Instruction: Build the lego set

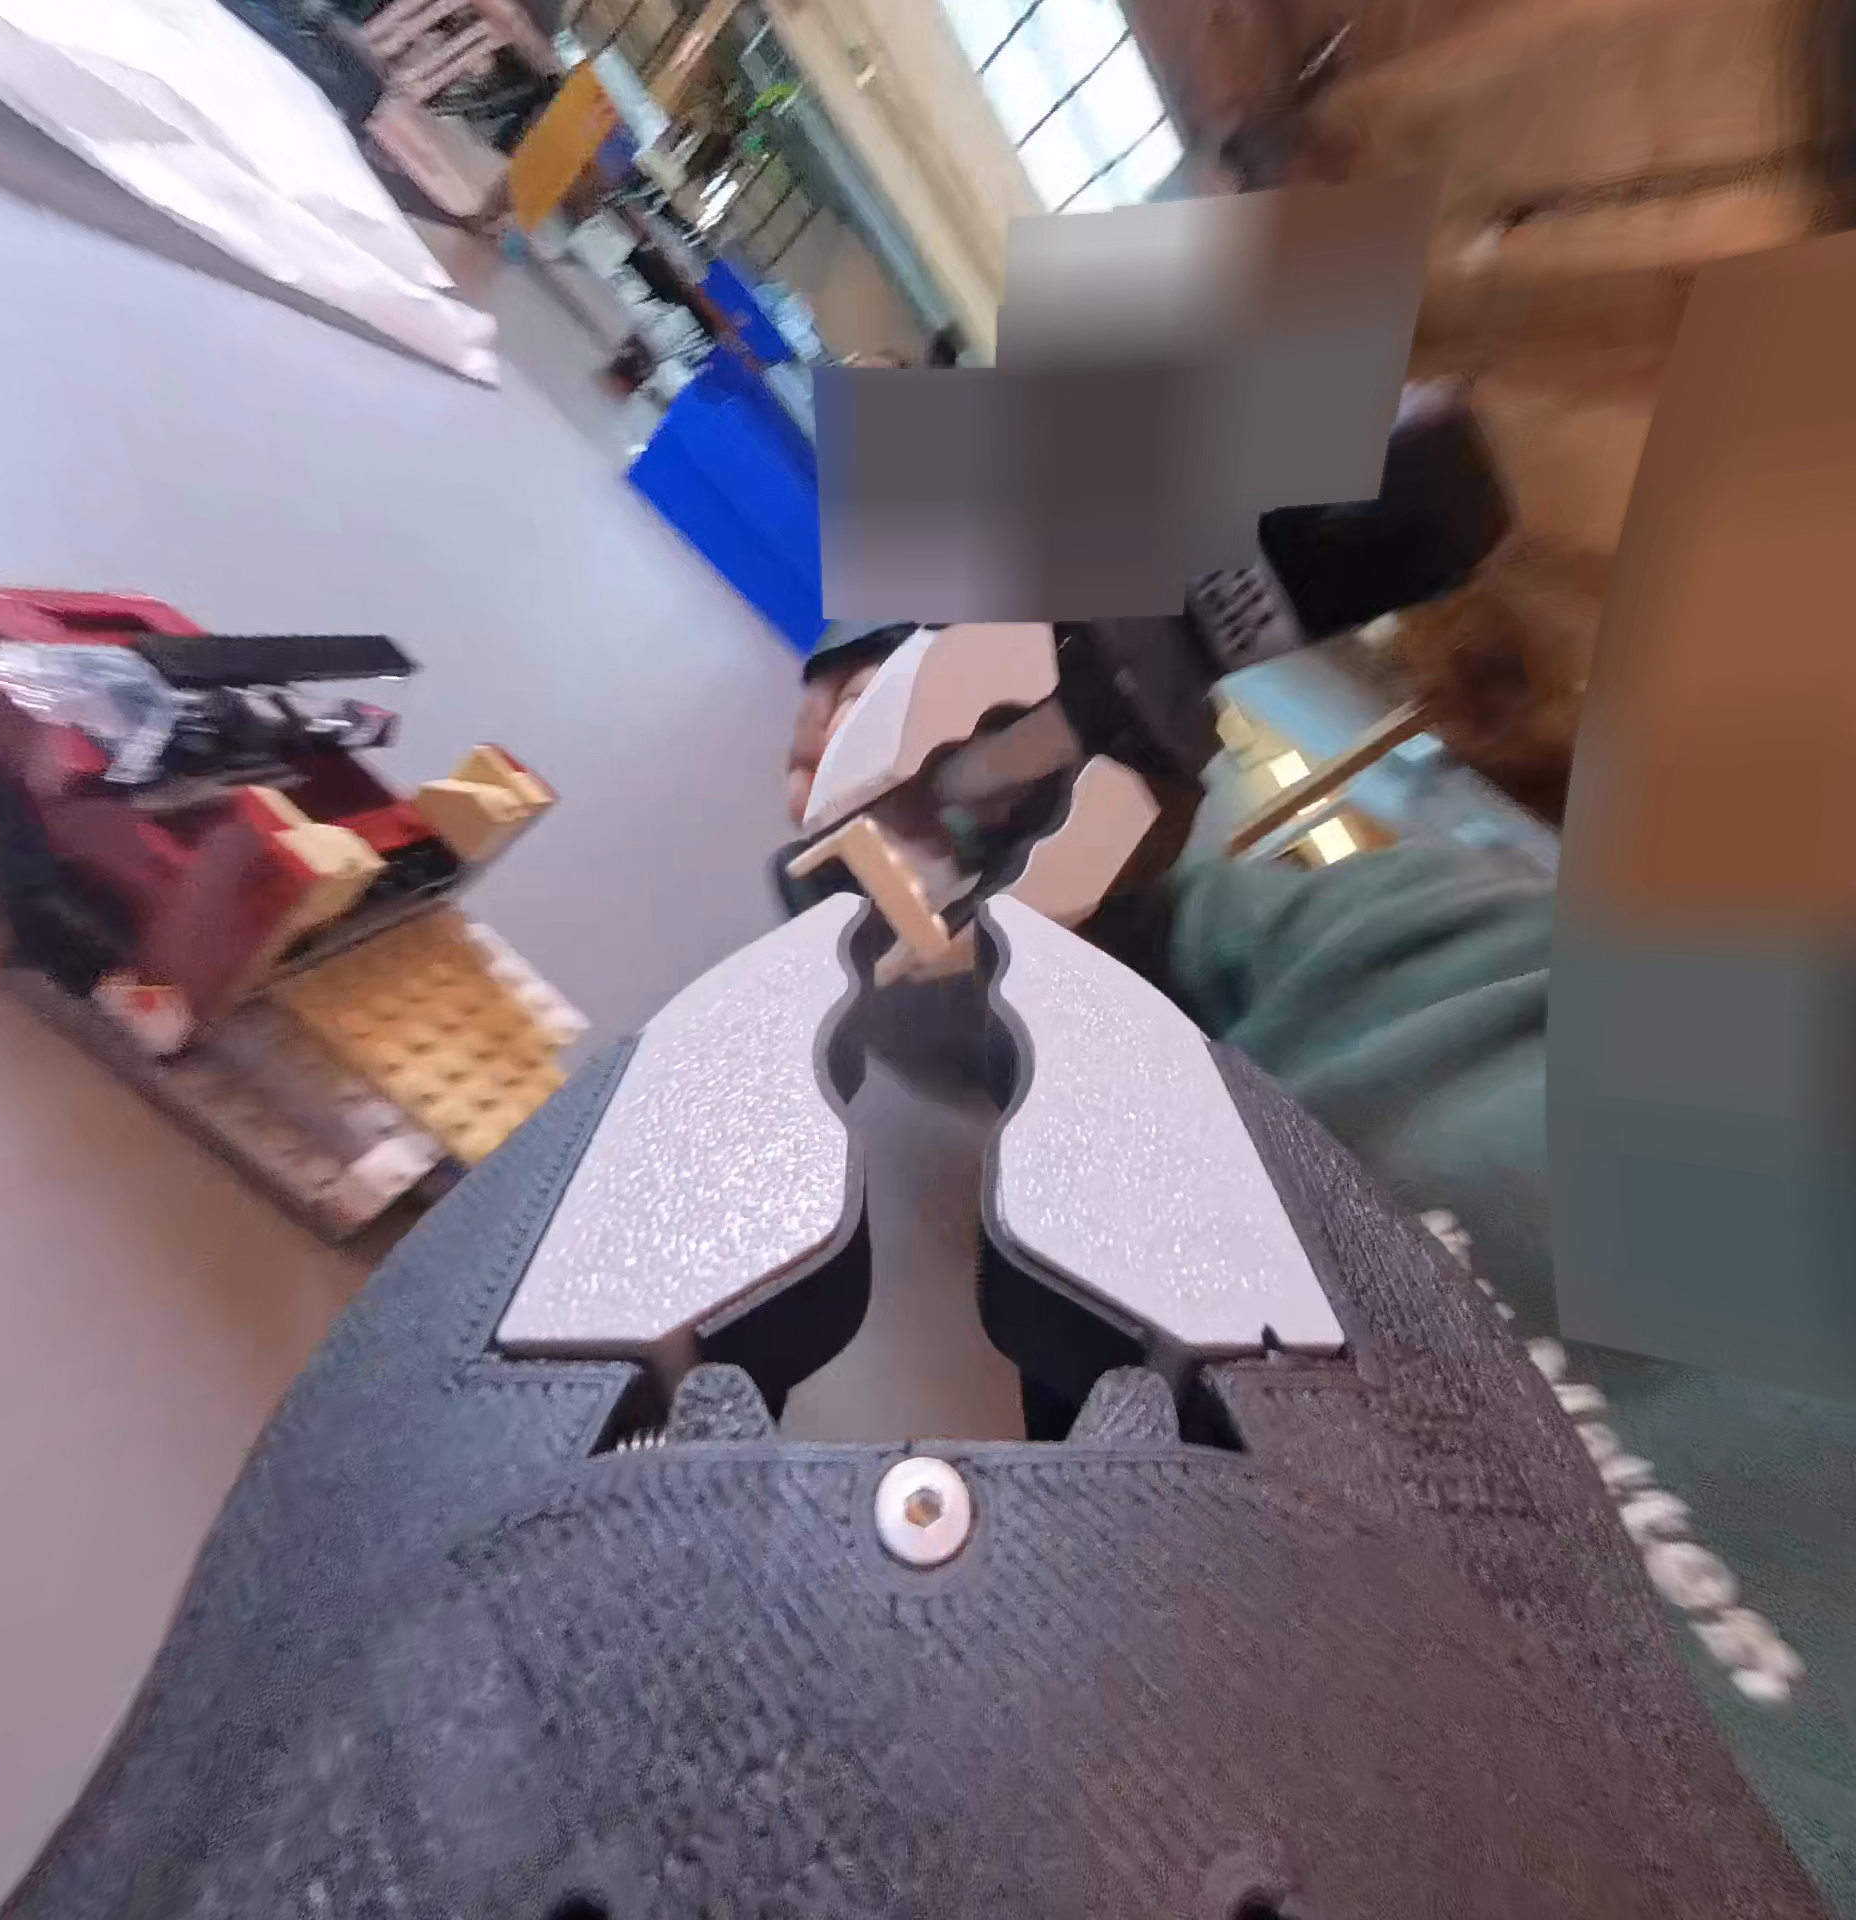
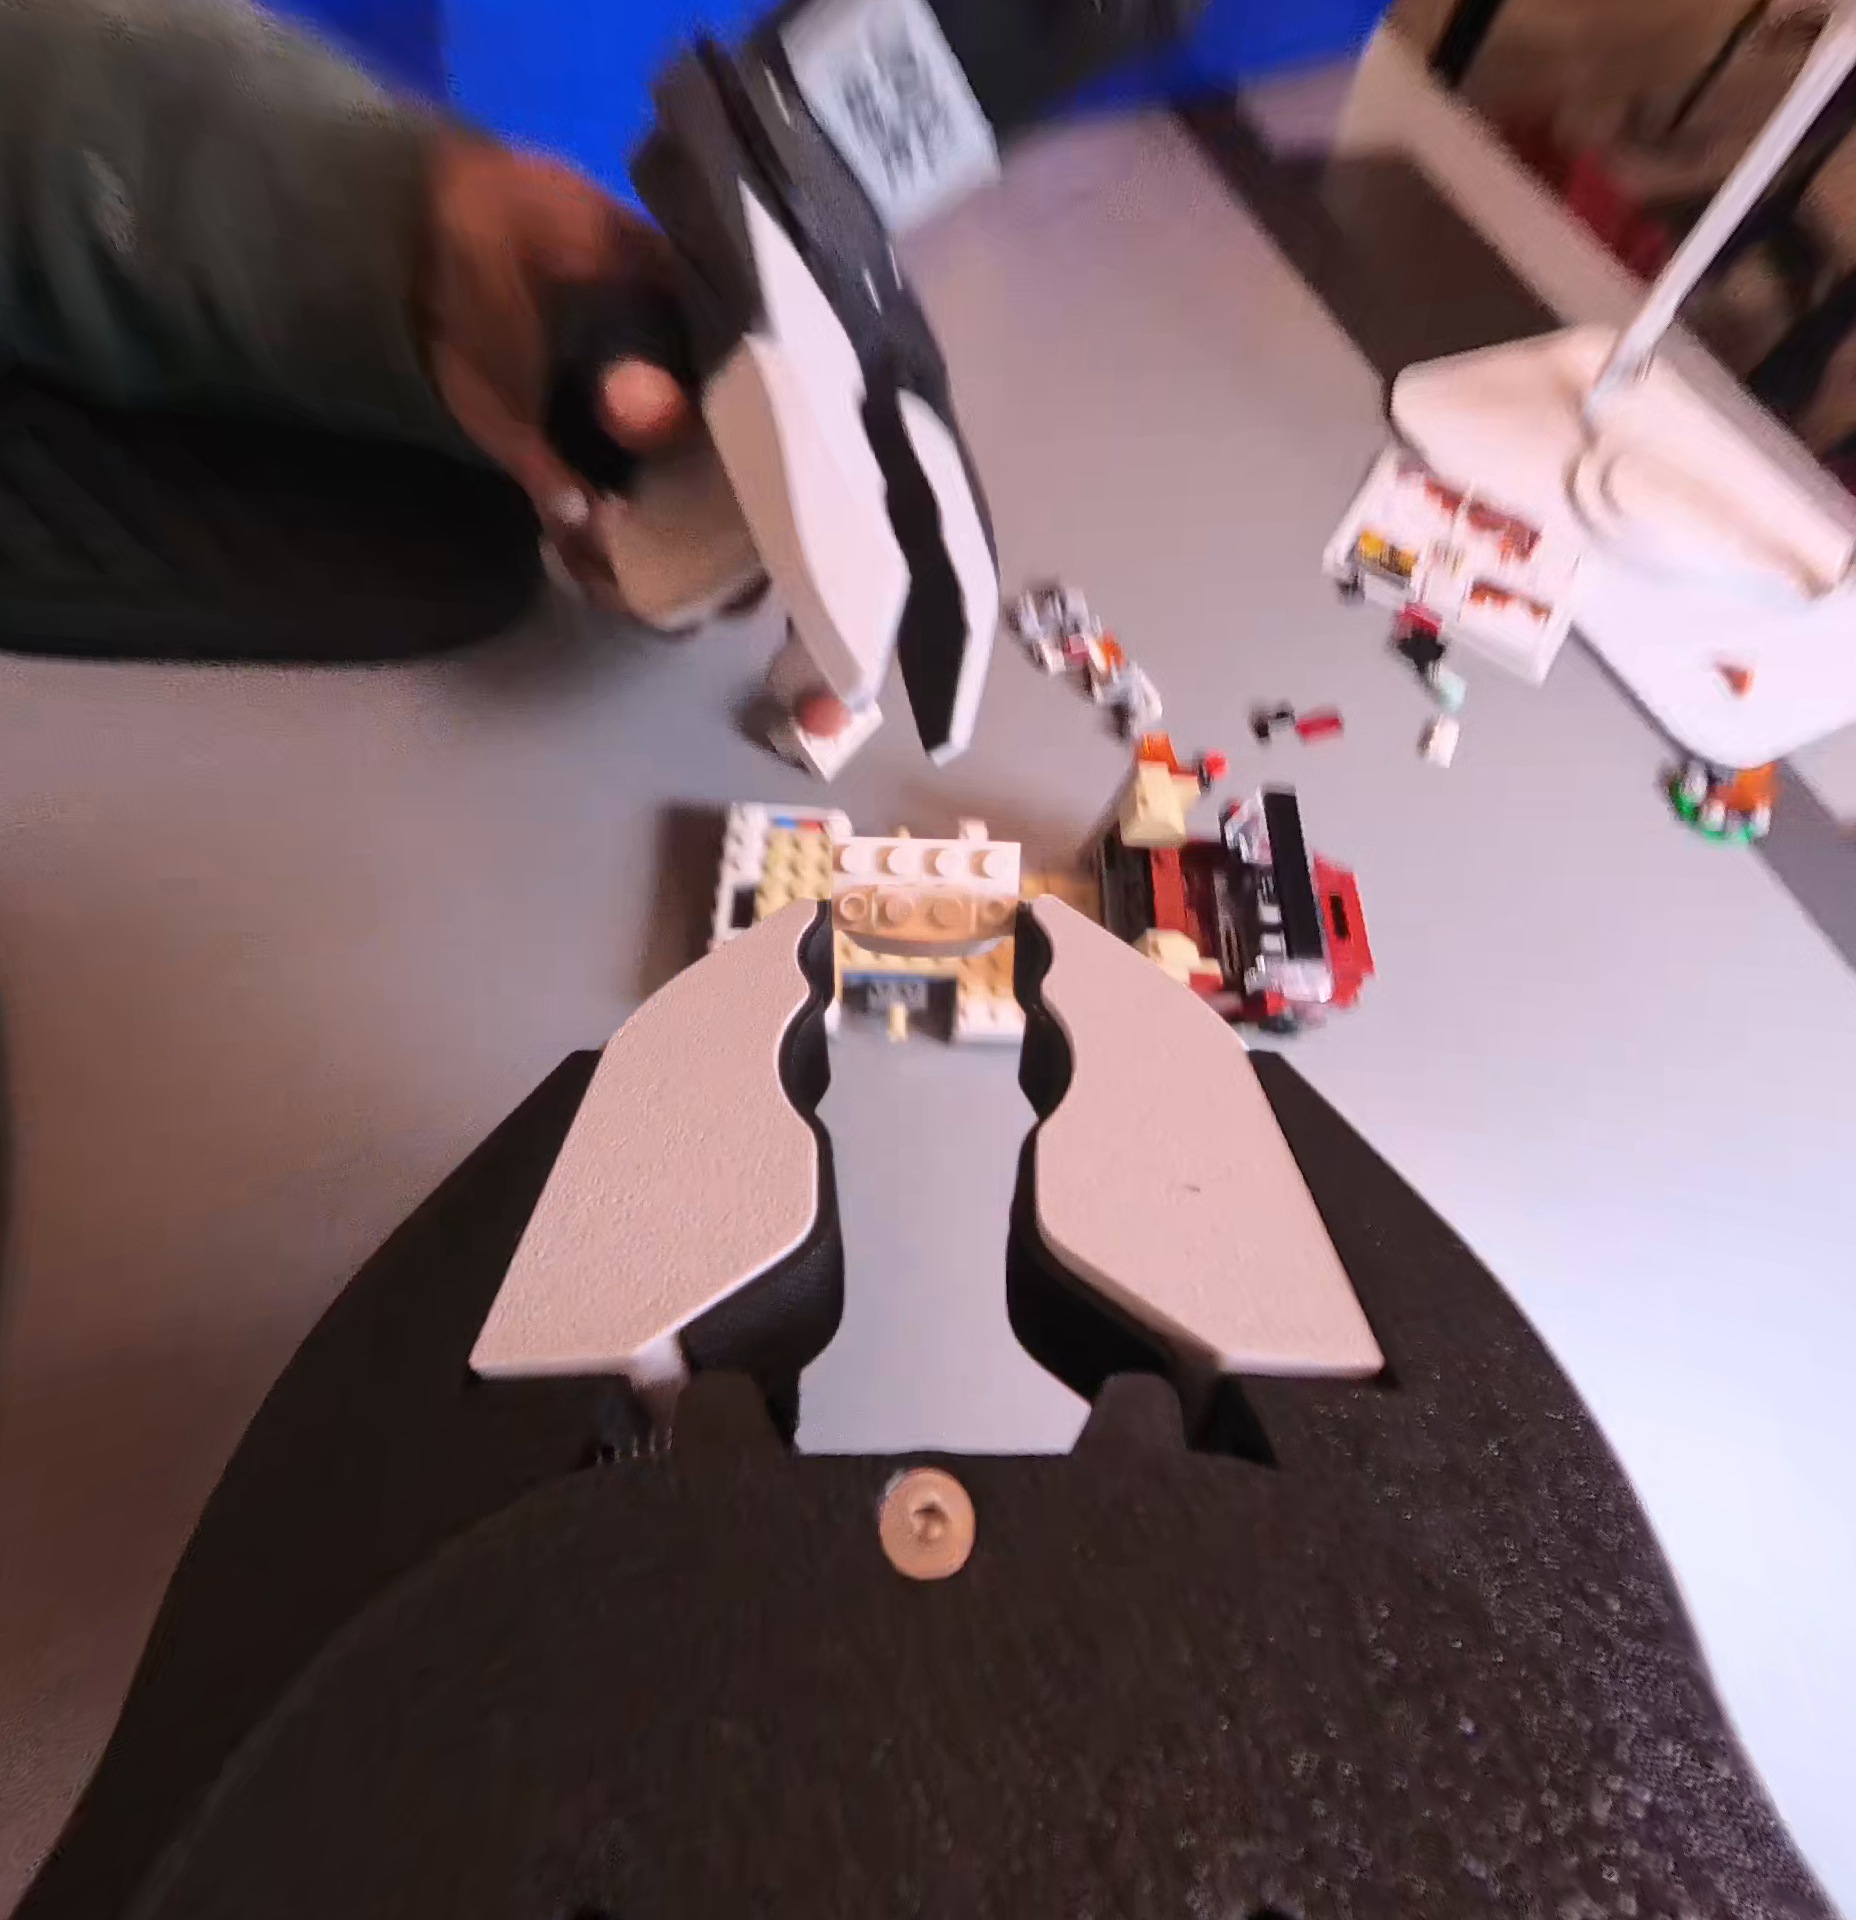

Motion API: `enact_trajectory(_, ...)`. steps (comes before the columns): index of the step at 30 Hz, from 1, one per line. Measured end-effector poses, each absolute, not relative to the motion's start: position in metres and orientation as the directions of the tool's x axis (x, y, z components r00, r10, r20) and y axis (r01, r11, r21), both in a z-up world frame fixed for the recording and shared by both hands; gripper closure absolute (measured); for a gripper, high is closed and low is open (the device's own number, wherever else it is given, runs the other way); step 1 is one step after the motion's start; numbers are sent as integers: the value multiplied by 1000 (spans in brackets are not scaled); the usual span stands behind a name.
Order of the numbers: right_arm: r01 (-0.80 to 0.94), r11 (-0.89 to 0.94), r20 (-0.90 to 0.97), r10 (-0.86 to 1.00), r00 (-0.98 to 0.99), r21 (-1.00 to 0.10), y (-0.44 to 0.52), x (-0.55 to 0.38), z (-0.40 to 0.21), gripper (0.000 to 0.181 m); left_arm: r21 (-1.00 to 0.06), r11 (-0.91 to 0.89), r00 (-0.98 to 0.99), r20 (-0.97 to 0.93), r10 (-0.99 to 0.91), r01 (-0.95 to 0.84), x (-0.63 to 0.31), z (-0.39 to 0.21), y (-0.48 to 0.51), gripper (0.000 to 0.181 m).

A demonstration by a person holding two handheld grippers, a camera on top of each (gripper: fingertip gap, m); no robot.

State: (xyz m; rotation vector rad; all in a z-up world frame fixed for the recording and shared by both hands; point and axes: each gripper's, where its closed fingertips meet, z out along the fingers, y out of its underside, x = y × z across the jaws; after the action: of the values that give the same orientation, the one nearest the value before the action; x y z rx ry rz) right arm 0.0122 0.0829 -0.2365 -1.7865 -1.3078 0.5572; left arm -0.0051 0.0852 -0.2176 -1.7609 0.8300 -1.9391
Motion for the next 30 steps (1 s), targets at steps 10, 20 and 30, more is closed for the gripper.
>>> enact_trajectory(10, 819, -320, -2, 932, 363, -476, 86, 15, -306, 148, -828, -97, 125, 33, -992, -552, -14, -282, 94, 162)
enact_trajectory(20, 862, -335, -25, 935, 353, -381, 86, 9, -312, 148, -801, 9, 34, -37, -999, -599, 3, -286, 88, 178)
enact_trajectory(30, 848, -370, -54, 924, 379, -378, 85, 6, -312, 148, -768, 29, 11, -47, -999, -640, 7, -301, 89, 181)
